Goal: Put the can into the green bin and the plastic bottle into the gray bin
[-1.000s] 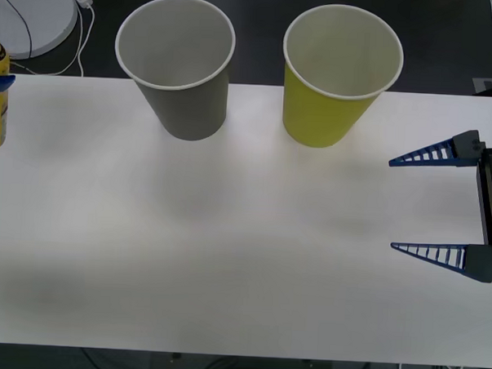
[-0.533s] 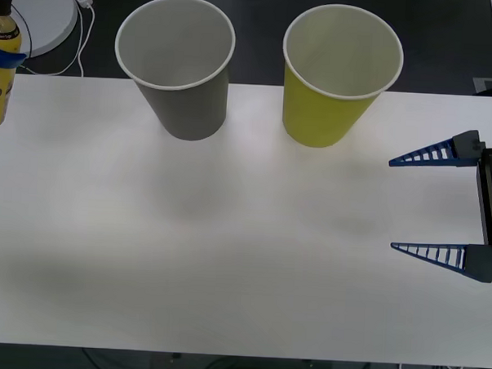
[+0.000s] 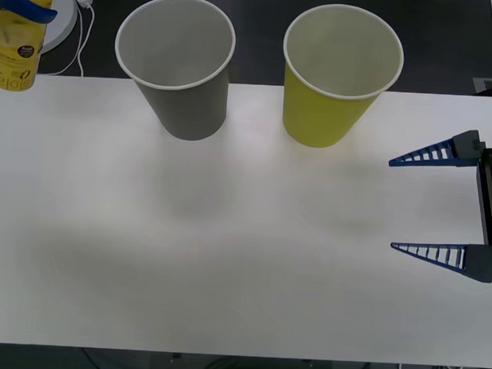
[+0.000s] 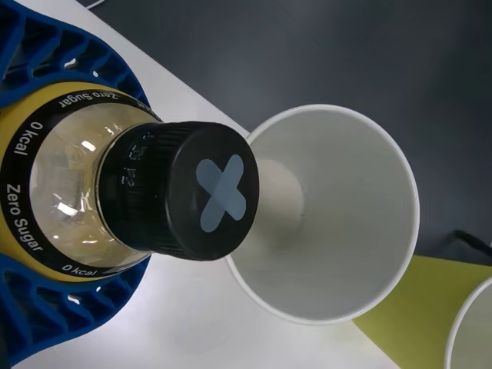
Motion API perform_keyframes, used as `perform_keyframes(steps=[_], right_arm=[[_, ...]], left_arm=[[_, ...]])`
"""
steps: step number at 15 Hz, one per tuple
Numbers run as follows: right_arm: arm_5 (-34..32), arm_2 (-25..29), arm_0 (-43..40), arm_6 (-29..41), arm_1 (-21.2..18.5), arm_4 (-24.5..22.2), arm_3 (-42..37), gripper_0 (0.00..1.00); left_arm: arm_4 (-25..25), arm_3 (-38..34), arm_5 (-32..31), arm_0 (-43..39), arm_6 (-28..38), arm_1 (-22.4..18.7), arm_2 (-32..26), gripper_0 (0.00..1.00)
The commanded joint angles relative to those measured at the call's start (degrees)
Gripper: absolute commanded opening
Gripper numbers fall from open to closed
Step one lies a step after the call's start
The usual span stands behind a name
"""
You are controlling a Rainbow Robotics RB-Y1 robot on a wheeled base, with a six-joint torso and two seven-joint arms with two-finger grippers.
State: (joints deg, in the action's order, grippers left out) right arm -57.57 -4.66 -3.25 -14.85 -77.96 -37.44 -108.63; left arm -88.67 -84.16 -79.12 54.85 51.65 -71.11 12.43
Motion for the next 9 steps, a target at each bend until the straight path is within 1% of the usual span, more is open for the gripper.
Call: perform_keyframes(steps=[1,4,7,9], right_arm=[[0.0,0.0,0.0,0.0,0.0,0.0,0.0,1.0],[0.0,0.0,0.0,0.0,0.0,0.0,0.0,1.0],[0.0,0.0,0.0,0.0,0.0,0.0,0.0,1.0],[0.0,0.0,0.0,0.0,0.0,0.0,0.0,1.0]], left_arm=[[-0.98,3.92,0.01,5.62,-0.06,2.56,4.0,0.0],[-1.86,9.19,0.01,13.09,-0.06,5.46,9.54,0.0],[-2.65,14.03,-0.07,18.63,-0.14,8.71,13.76,0.0],[-3.44,17.9,-0.6,23.64,-0.32,10.99,18.24,0.0]])
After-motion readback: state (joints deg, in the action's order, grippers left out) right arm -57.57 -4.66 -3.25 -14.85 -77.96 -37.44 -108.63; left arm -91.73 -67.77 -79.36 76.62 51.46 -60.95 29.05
